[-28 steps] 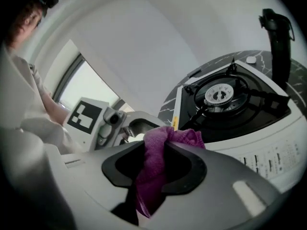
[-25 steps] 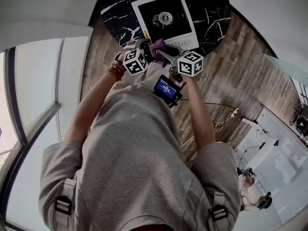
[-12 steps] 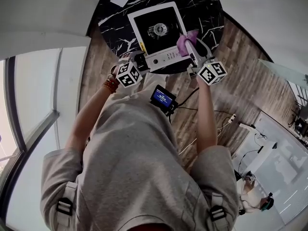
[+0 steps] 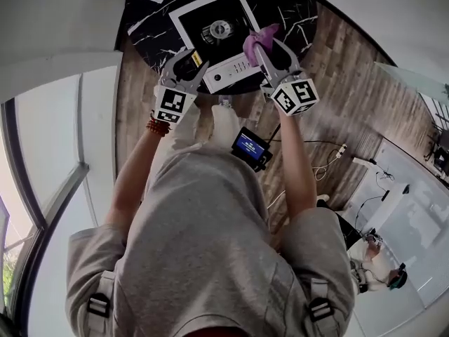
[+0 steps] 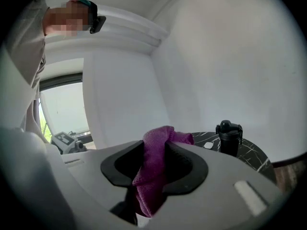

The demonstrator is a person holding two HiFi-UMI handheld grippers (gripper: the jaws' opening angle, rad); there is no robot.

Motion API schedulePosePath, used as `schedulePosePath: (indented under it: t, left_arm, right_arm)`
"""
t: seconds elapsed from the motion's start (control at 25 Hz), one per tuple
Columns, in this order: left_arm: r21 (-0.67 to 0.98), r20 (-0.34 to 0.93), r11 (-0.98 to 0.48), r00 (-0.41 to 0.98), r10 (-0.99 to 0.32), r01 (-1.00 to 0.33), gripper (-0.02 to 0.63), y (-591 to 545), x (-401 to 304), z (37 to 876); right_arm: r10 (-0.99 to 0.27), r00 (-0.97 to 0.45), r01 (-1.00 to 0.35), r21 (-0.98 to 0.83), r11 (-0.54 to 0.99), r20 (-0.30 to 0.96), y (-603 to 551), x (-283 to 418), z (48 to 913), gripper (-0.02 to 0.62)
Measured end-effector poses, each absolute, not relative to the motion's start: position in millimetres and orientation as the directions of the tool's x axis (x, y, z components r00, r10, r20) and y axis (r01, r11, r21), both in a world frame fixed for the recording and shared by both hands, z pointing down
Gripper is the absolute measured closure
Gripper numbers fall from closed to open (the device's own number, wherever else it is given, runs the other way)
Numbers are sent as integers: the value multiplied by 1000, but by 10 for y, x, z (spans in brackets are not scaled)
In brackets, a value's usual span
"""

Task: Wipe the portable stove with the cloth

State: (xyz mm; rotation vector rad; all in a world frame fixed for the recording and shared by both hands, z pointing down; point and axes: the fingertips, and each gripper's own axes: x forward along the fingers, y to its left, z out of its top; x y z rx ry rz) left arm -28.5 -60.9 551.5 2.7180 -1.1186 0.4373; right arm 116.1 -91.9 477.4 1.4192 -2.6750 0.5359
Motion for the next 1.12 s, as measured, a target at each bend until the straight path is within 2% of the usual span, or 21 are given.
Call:
schedulePosePath:
  t: [0.08, 0.16, 0.2, 0.32, 0.48, 0.64, 0.76, 0.92, 1.12]
  left_arm:
    - [20, 297, -673, 647, -702, -740, 491, -674, -217, 5388]
    - [-9, 268, -639, 614, -742, -769, 586, -711, -137, 5279]
    - [-18, 259, -621, 597, -760, -783, 608, -717, -93, 5239]
    - [-35, 222, -592, 571, -790, -805, 609, -667, 40, 5084]
    - [-15, 145, -620, 612, -778, -785, 614, -460, 200, 4774]
    - [16, 206, -595, 585, -784, -803, 614, -395, 357, 4922]
    - [-36, 259, -594, 567, -782, -804, 612, -404, 430, 5087]
    - [-77, 247, -551, 519, -818, -831, 612, -425, 493, 5107]
    - [-133, 159, -502, 481, -862, -855, 612, -357, 576, 4782]
  right_arm:
    - [-783, -577, -813, -257, 523, 233, -869, 1186, 4860, 440]
    - [-773, -578, -816, -221, 535, 262, -824, 1244, 4955, 417]
    - [-765, -582, -813, -203, 545, 277, -803, 1276, 4999, 420]
    - [-738, -616, -788, -187, 587, 277, -733, 1342, 5039, 440]
    - [-693, -676, -736, -187, 651, 248, -549, 1333, 5041, 456]
    - [-682, -675, -735, -168, 657, 282, -472, 1468, 5189, 462]
    - [-690, -664, -742, -138, 656, 290, -529, 1501, 5250, 465]
    - [-712, -663, -746, -126, 654, 233, -555, 1470, 5121, 465]
    - [-710, -690, -721, -45, 692, 138, -473, 1322, 4700, 466]
